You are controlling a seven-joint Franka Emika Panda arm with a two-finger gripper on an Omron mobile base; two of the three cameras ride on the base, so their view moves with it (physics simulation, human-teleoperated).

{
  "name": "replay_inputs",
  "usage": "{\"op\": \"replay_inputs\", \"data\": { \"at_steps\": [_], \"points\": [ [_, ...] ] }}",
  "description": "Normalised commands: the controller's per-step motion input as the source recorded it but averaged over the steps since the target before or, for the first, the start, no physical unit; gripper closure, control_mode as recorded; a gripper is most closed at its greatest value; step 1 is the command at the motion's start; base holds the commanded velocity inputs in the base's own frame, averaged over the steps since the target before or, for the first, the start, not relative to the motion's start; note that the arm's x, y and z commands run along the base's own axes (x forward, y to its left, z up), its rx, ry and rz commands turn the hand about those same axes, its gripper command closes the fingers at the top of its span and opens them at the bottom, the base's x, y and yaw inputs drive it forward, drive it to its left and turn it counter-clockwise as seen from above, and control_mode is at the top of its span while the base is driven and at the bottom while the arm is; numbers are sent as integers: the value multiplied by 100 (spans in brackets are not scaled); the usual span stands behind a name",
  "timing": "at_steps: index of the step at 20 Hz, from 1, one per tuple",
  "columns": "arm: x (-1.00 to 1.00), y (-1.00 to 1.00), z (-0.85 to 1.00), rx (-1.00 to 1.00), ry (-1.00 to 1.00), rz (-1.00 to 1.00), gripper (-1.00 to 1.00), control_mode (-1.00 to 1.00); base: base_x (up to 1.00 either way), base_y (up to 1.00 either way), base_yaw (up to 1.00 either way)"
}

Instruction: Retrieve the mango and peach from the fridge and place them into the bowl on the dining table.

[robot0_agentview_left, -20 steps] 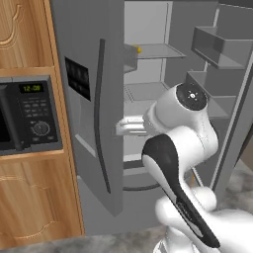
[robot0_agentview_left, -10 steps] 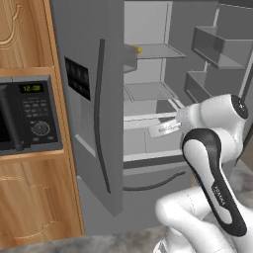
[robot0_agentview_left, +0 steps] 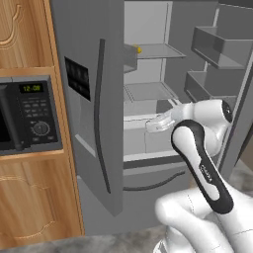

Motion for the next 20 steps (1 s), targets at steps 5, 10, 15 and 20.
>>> {"op": "replay_inputs", "data": {
  "at_steps": [5, 10, 15, 20],
  "points": [
    [63, 0, 15, 0, 7, 2, -100, -100, 0, 0, 0],
    [92, 0, 3, 0, 7, 5, -100, -100, 0, 0, 0],
    [95, 19, -16, 0, -1, 8, -100, -100, 0, 0, 0],
    [91, 42, -36, 0, -11, 9, -100, -100, 0, 0, 0]
  ]
}}
